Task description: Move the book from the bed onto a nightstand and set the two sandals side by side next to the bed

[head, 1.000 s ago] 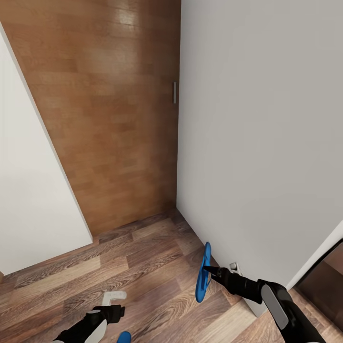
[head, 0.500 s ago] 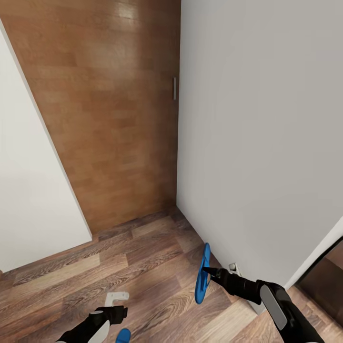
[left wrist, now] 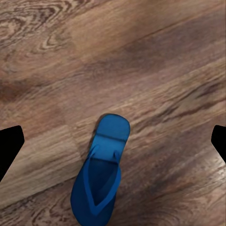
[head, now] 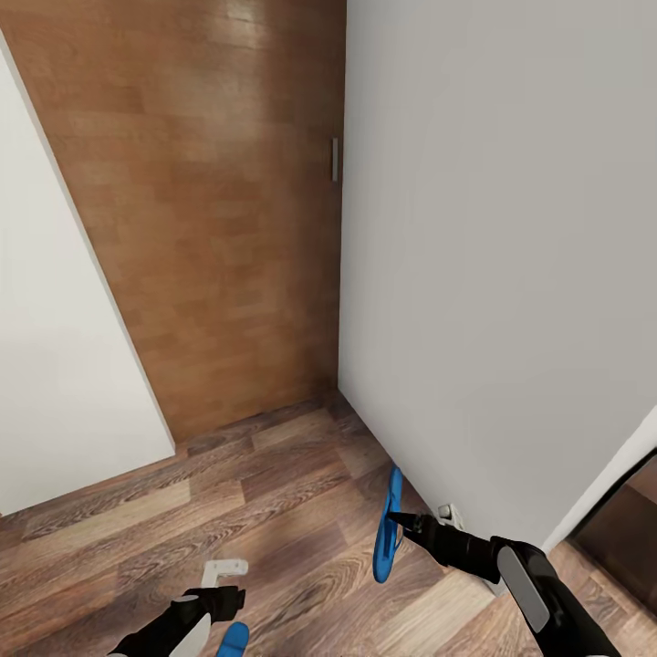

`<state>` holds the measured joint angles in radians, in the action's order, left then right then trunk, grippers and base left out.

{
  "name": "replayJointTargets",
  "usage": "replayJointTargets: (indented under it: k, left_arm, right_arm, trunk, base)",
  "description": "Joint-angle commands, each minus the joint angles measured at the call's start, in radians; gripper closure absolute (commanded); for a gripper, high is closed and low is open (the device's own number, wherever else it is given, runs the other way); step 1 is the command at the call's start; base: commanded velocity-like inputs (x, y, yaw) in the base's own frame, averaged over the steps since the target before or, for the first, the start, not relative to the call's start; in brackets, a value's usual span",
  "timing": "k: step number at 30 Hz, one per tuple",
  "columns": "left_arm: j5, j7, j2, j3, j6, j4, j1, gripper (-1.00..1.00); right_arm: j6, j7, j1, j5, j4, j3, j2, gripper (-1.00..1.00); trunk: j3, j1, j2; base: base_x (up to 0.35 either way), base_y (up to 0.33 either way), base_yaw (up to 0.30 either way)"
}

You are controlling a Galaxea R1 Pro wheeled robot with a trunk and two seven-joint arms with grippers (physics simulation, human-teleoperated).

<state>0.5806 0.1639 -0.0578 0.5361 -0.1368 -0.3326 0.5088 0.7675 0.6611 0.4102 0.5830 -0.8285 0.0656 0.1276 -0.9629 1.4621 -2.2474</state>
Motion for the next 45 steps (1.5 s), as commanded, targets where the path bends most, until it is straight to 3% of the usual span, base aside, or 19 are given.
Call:
replayJointTargets:
  k: [1, 36, 45]
  left_arm:
    - [0.008, 0.008, -0.001, 0.008, -0.005, -0.004, 0.000, -1.00]
    - [0.004, 0.010, -0.002, 0.007, -0.007, -0.003, 0.000, -1.00]
    - [0.003, 0.010, -0.002, 0.007, -0.006, -0.003, 0.000, -1.00]
  right_arm:
    - [0.007, 0.003, 0.001, 0.005, 0.000, 0.002, 0.000, 1.00]
    - [0.018, 0.007, 0.000, 0.011, -0.001, 0.013, 0.004, 1.00]
    - [0.020, 0.008, 0.001, 0.012, -0.001, 0.013, 0.009, 1.00]
  trunk:
    - [-0.004, 0.004, -0.008]
    - [-0.114, 0.138, -0.253]
    - [-0.149, 0.142, -0.255]
  base:
    - [0.000, 0.000, 0.000]
    - [0.000, 0.000, 0.000]
    - [0.000, 0.000, 0.000]
